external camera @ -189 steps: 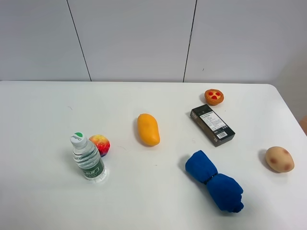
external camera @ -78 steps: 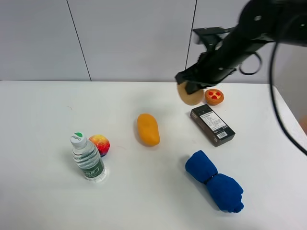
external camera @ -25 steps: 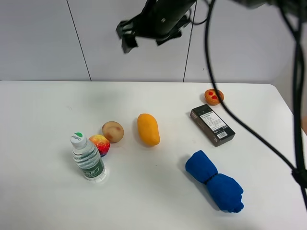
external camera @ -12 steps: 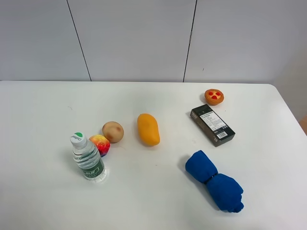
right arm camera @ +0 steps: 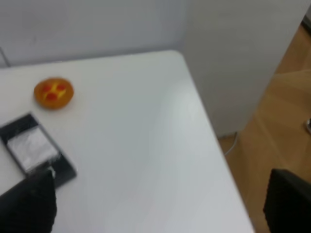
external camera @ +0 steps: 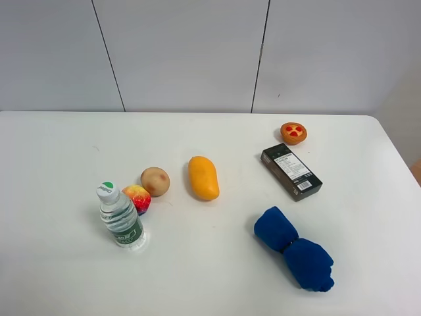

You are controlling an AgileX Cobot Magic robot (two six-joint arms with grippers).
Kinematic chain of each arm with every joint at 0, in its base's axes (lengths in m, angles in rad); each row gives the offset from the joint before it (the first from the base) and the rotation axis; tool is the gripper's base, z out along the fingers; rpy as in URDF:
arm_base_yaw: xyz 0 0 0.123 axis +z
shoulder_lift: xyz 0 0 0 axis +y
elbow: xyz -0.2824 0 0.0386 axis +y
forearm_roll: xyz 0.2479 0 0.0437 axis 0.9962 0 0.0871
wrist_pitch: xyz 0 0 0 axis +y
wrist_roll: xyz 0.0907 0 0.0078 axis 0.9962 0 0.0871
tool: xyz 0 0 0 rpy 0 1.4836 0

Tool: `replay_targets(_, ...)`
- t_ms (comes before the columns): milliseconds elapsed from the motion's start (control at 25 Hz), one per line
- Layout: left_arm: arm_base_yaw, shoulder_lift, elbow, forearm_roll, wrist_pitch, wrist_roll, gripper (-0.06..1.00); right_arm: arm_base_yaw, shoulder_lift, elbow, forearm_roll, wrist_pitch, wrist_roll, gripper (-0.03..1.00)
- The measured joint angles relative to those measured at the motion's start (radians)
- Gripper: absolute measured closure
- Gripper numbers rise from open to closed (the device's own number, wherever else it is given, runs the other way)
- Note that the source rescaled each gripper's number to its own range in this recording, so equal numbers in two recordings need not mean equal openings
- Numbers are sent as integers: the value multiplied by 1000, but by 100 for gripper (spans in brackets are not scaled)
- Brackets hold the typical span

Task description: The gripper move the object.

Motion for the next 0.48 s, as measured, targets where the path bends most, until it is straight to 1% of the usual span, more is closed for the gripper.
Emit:
replay_targets(160, 0, 0, 0, 0, 0, 0, -6, 0, -195, 191, 31, 31, -2, 12)
replay_targets(320, 0, 0, 0, 0, 0, 0, -6, -1, -280, 344, 96, 31, -6, 12)
replay_targets(480, 0, 0, 0, 0, 0, 0, -6, -1, -291, 363, 119, 15, -25, 12)
